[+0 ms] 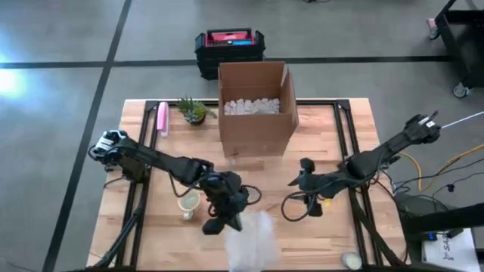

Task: Wrap mug
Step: Wrap the orange patterned mug using the bubble wrap

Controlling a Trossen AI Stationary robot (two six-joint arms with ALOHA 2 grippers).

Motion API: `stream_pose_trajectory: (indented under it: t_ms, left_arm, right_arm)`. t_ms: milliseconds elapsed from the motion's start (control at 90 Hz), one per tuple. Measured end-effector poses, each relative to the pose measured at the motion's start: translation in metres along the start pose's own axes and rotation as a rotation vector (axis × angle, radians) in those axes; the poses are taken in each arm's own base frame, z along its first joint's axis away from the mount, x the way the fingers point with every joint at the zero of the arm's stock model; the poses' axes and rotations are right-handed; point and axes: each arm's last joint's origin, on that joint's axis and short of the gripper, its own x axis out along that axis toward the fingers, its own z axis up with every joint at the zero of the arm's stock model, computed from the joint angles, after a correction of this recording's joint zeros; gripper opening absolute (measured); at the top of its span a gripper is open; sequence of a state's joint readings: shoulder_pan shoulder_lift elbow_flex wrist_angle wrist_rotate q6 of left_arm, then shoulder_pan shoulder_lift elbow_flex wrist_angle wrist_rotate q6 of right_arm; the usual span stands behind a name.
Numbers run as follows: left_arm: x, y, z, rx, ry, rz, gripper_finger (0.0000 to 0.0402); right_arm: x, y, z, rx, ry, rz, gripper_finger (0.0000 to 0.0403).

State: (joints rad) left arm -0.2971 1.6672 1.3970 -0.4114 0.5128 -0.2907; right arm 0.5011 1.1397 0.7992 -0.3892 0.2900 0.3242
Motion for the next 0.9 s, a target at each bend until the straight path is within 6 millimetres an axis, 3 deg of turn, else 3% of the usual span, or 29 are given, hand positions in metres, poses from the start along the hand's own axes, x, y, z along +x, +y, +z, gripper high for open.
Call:
stream_pose_trajectory:
  t_ms: [100, 300, 433, 567, 689, 900]
  left_arm:
    - [0.005, 0.016, -0.016, -0.107, 0.043, 0.035, 0.0]
    - [0.009, 0.038, -0.037, -0.229, 0.092, 0.081, 0.0]
    - [0.008, 0.047, -0.043, -0.259, 0.097, 0.111, 0.0]
    - [0.006, 0.05, -0.041, -0.258, 0.081, 0.126, 0.0]
    - [0.005, 0.049, -0.042, -0.275, 0.082, 0.127, 0.0]
    - [0.002, 0.049, -0.045, -0.315, 0.111, 0.158, 0.0]
  right_arm:
    - [0.027, 0.005, -0.011, -0.014, -0.046, 0.029, 0.0191]
    - [0.08, 0.019, -0.03, -0.075, 0.044, 0.138, 0.018]
    - [0.112, 0.03, -0.044, -0.08, 0.159, 0.256, 0.0166]
    - [0.136, 0.033, -0.051, -0.09, 0.227, 0.234, 0.0145]
    - [0.136, 0.031, -0.05, -0.086, 0.366, 0.183, 0.0117]
    - [0.094, 0.022, -0.057, -0.091, 0.746, 0.018, 0.0066]
